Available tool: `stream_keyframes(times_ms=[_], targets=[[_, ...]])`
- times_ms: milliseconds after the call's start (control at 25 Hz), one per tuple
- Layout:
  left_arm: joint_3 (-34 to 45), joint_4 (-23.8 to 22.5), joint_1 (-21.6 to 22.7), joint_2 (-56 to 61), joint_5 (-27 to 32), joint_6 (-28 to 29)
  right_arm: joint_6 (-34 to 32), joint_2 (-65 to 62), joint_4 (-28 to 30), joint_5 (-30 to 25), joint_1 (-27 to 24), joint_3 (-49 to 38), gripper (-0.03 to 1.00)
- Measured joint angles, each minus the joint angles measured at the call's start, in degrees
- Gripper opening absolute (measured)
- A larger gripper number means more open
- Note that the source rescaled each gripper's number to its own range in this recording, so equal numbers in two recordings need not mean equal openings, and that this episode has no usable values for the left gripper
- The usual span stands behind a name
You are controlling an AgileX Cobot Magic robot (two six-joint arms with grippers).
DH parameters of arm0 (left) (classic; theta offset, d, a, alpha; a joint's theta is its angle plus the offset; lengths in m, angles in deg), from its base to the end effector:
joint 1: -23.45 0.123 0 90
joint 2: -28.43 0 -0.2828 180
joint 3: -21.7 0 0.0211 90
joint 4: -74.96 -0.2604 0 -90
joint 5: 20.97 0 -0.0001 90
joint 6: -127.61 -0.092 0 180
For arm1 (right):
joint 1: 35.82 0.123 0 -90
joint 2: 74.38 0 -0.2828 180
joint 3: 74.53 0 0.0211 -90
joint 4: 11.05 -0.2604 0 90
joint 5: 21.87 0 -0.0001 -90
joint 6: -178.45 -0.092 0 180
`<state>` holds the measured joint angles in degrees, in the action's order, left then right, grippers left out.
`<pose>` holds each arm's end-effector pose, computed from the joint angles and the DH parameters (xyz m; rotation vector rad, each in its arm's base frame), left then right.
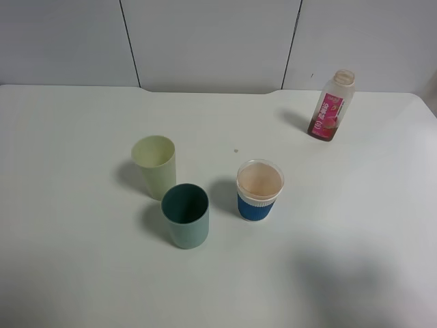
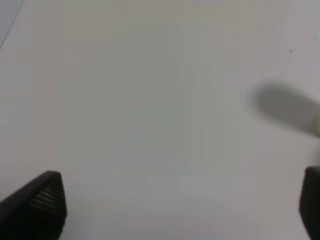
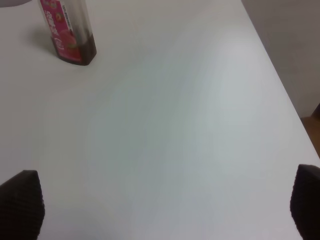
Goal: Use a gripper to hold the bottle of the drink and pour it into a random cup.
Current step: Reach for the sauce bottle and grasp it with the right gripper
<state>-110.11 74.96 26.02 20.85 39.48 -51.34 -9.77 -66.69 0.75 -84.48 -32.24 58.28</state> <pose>0.0056 0.0003 0.2835 -0.0641 2.0274 0.0167 0.0022 -0.0166 0.2868 0.0990 2.0329 -0.1172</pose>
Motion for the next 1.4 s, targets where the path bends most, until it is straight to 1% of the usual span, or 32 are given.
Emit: stream_keyframes(times_ms=[1400], targets=[[0.0, 0.0, 0.0, 0.0, 0.0, 0.0, 0.0, 0.0, 0.0, 0.0, 0.0, 0.0, 1.0]])
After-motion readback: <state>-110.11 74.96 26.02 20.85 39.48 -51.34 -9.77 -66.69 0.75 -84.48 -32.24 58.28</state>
